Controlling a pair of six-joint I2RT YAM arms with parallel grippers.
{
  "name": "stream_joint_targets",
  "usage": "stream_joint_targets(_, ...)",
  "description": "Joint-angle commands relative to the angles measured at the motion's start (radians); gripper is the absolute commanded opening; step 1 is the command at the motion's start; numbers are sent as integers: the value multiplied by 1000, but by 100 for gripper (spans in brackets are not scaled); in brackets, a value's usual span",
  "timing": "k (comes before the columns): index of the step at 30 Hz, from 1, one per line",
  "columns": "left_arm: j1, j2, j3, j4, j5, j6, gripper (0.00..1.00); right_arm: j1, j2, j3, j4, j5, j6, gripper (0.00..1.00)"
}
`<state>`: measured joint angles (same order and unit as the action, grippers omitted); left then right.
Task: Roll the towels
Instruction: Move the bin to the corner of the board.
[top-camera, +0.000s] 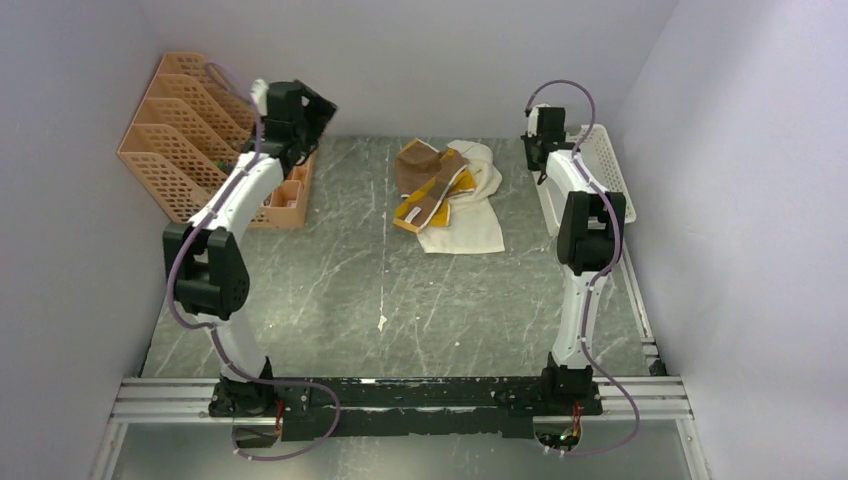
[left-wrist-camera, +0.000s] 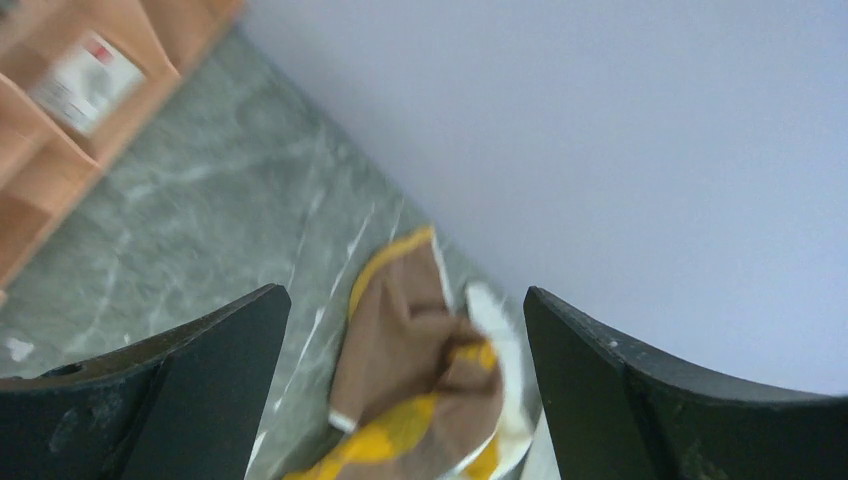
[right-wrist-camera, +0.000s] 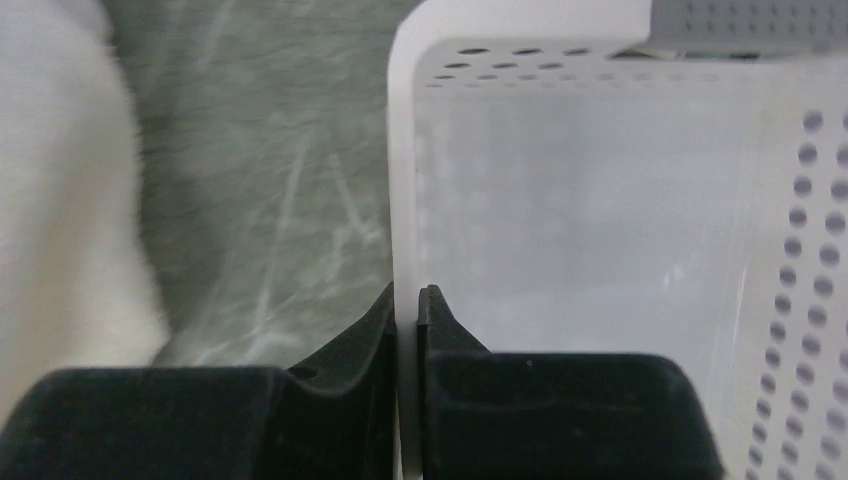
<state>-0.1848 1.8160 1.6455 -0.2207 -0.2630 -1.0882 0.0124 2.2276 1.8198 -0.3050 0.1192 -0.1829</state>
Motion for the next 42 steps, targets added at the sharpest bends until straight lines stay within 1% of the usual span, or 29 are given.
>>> stream_joint_targets(1,-90,103,-57,43,274,204,99,-69,91,114,-81,25,-26,0)
stream_joint_targets(4,-173,169,-43,85,355,305,99,-122,91,115,-91,24,64,0)
stream_joint_targets(6,-225,219,9,56,363,377,99,-155,71,83,-68,51,116,0)
stream_joint_targets(8,-264,277,105,-2,377,437,99,-189,68,86,-82,62,149,0)
stream_joint_targets(10,-281,307,154,-30,400,473,99,-213,69,99,-96,79,169,5)
stream_joint_targets(11,-285,316,165,-30,415,481,99,-220,69,101,-100,71,173,9)
stream_joint_targets(12,-288,324,171,-23,440,482,99,-220,68,107,-109,43,170,18)
stream_joint_targets(14,-291,344,185,-19,483,468,99,-217,49,101,-127,7,173,42)
stream_joint_targets(16,-308,360,207,-46,501,476,99,-211,5,55,-108,6,191,60)
stream_joint_targets(17,-322,362,218,-66,497,486,99,-208,-26,25,-95,1,205,67)
stream_joint_targets(19,-360,345,221,-110,458,502,99,-202,-90,-22,-71,-24,239,74)
stream_joint_targets(20,-378,325,205,-126,428,500,98,-196,-125,-38,-64,-34,265,75)
stream_joint_targets(23,-418,240,110,-154,355,487,97,-163,-254,-108,4,-49,336,80)
stream_joint_targets(24,-435,204,73,-158,326,492,98,-147,-297,-140,36,-51,353,84)
stream_joint_targets(25,-453,167,32,-156,295,509,98,-128,-340,-173,68,-52,362,88)
stream_joint_targets(26,-477,136,1,-163,259,532,99,-108,-375,-202,105,-43,368,90)
stream_joint_targets(28,-533,104,-21,-208,192,577,100,-56,-438,-258,145,-23,378,96)
stream_joint_targets(30,-572,108,-19,-247,151,614,100,13,-475,-305,168,-30,382,98)
stream_joint_targets(32,-597,135,-28,-260,116,620,100,77,-482,-348,176,-37,387,98)
stream_joint_targets(34,-601,174,-49,-240,99,604,100,118,-455,-379,177,-68,418,99)
stream_joint_targets(36,-597,230,-40,-236,54,594,100,127,-407,-391,205,-128,463,99)
stream_joint_targets(39,-566,307,8,-255,6,580,100,129,-276,-275,163,-159,476,99)
stream_joint_targets(42,-511,348,26,-263,-19,571,95,129,-154,-135,136,-175,469,99)
